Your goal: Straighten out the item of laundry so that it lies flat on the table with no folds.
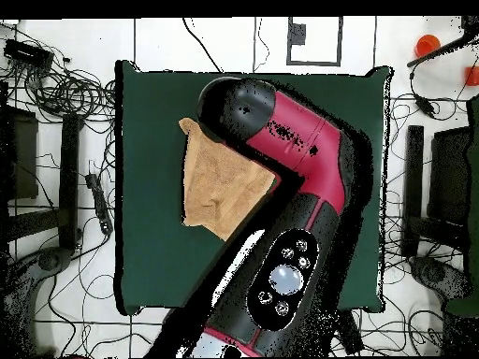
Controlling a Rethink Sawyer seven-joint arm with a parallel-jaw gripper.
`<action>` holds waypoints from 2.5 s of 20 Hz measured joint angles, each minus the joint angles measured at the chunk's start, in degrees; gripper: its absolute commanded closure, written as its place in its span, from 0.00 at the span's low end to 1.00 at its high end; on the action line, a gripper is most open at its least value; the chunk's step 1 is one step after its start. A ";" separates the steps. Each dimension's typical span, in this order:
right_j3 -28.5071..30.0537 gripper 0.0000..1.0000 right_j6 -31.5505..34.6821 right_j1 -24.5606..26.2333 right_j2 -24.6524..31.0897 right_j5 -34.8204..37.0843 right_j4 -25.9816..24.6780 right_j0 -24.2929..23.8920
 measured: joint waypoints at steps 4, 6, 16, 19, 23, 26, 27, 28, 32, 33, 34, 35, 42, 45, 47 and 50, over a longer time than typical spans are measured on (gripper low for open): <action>1.14 0.00 0.00 -0.04 -0.79 -0.01 0.00 0.22; 1.53 0.00 0.00 -0.11 -1.00 -0.01 0.01 0.28; 3.64 0.00 0.00 -1.06 -1.09 -0.01 0.01 1.30; 3.92 0.00 0.00 -1.15 -1.19 -0.01 0.01 1.63; 4.13 0.00 0.00 -1.16 -1.34 -0.01 0.01 1.91; 4.59 0.00 0.00 -1.18 -1.50 -0.01 0.01 2.19; 4.67 0.00 0.00 -1.18 -1.52 -0.02 0.02 2.23; 4.98 0.00 0.00 -1.21 -1.60 -0.02 0.02 2.40; 5.82 0.00 0.00 -1.26 -1.85 -0.01 0.02 2.89; 6.18 0.00 0.00 -1.26 -2.04 -0.01 0.02 3.11; 6.40 0.00 0.00 -1.27 -2.18 -0.01 0.02 3.22; 6.72 0.00 0.00 -1.29 -2.37 -0.01 0.02 3.35; 8.37 0.00 0.00 -1.49 -2.85 -0.01 0.31 3.50; 9.31 0.00 0.00 -1.69 -2.85 -0.07 0.95 3.51; 9.95 0.00 0.00 -1.95 -2.84 -0.52 1.65 3.55; 11.01 0.00 0.00 -2.63 -2.85 -2.03 2.90 3.62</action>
